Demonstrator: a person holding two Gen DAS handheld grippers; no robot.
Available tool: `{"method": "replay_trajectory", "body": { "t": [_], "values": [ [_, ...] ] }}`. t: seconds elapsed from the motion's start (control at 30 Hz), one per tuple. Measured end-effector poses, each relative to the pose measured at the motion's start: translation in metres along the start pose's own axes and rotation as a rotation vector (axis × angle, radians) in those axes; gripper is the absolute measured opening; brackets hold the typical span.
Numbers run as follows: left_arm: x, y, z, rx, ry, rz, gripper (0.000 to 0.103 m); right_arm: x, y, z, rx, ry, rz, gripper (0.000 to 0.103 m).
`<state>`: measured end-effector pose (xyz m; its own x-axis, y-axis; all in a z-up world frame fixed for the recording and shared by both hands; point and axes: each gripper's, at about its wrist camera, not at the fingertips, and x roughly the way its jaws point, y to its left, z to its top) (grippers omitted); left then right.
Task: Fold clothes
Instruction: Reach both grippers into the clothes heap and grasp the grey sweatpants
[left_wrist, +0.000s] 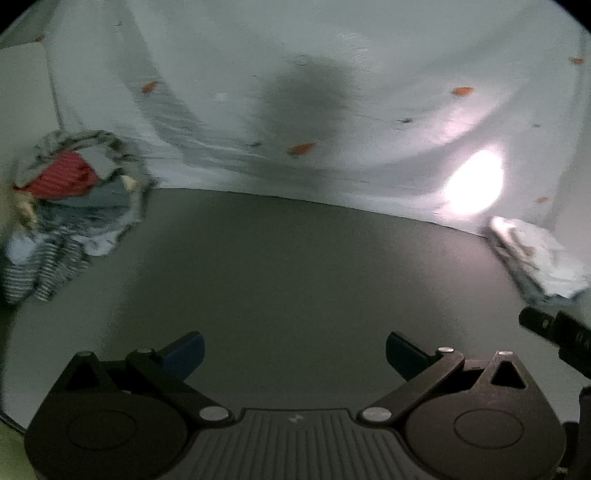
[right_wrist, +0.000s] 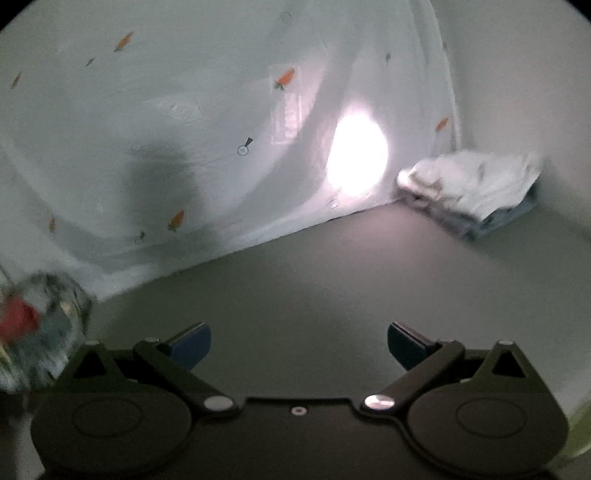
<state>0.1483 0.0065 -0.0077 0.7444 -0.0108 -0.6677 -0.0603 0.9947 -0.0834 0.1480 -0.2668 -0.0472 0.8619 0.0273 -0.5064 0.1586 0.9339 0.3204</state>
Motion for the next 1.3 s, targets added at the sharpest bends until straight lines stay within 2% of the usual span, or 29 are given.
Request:
{"method": "replay_trajectory", "body": {
  "t": [0.13, 0.27, 0.4, 0.47, 0.57, 0.77, 0.8, 0.83, 0.9, 1.0, 1.07, 1.13, 1.2, 1.3],
  "values": [
    [0.023, 0.035, 0.033, -0.105, 0.035, 0.100, 0.103, 0.064, 0.027, 0.010, -0.026, 0.116, 0.125, 0.103],
    [0.036, 0.085, 0.057, -0.226, 0.031, 0.191, 0.103, 0.117, 0.072, 0.014, -0.034, 0.222, 0.270, 0.103],
    [0.055, 0.147, 0.077, -0.337, 0.028, 0.221, 0.103, 0.171, 0.127, 0.018, 0.022, 0.316, 0.426, 0.103],
    [0.071, 0.184, 0.088, -0.410, 0.023, 0.221, 0.103, 0.201, 0.155, 0.022, 0.106, 0.365, 0.489, 0.103],
    [0.102, 0.246, 0.109, -0.490, 0.015, 0.225, 0.103, 0.256, 0.197, 0.029, 0.319, 0.468, 0.598, 0.102],
    [0.171, 0.370, 0.158, -0.615, -0.035, 0.250, 0.103, 0.364, 0.297, 0.006, 0.816, 0.729, 0.780, 0.097],
    [0.182, 0.389, 0.167, -0.633, -0.051, 0.253, 0.103, 0.379, 0.318, 0.001, 0.843, 0.747, 0.792, 0.097],
    [0.192, 0.405, 0.174, -0.649, -0.066, 0.256, 0.103, 0.393, 0.340, 0.000, 0.808, 0.748, 0.790, 0.094],
    [0.215, 0.439, 0.188, -0.680, -0.092, 0.270, 0.103, 0.417, 0.386, 0.005, 0.657, 0.731, 0.774, 0.084],
    [0.243, 0.479, 0.204, -0.730, -0.114, 0.305, 0.103, 0.453, 0.454, 0.007, 0.498, 0.710, 0.809, 0.064],
    [0.259, 0.496, 0.209, -0.755, -0.113, 0.326, 0.103, 0.476, 0.501, 0.007, 0.388, 0.685, 0.839, 0.038],
    [0.273, 0.509, 0.210, -0.770, -0.105, 0.338, 0.103, 0.492, 0.543, 0.005, 0.264, 0.639, 0.858, 0.021],
    [0.286, 0.520, 0.208, -0.791, -0.092, 0.340, 0.103, 0.509, 0.584, 0.004, 0.140, 0.591, 0.873, 0.019],
    [0.301, 0.538, 0.202, -0.855, -0.071, 0.303, 0.103, 0.527, 0.628, 0.001, 0.052, 0.525, 0.901, 0.019]
  ]
}}
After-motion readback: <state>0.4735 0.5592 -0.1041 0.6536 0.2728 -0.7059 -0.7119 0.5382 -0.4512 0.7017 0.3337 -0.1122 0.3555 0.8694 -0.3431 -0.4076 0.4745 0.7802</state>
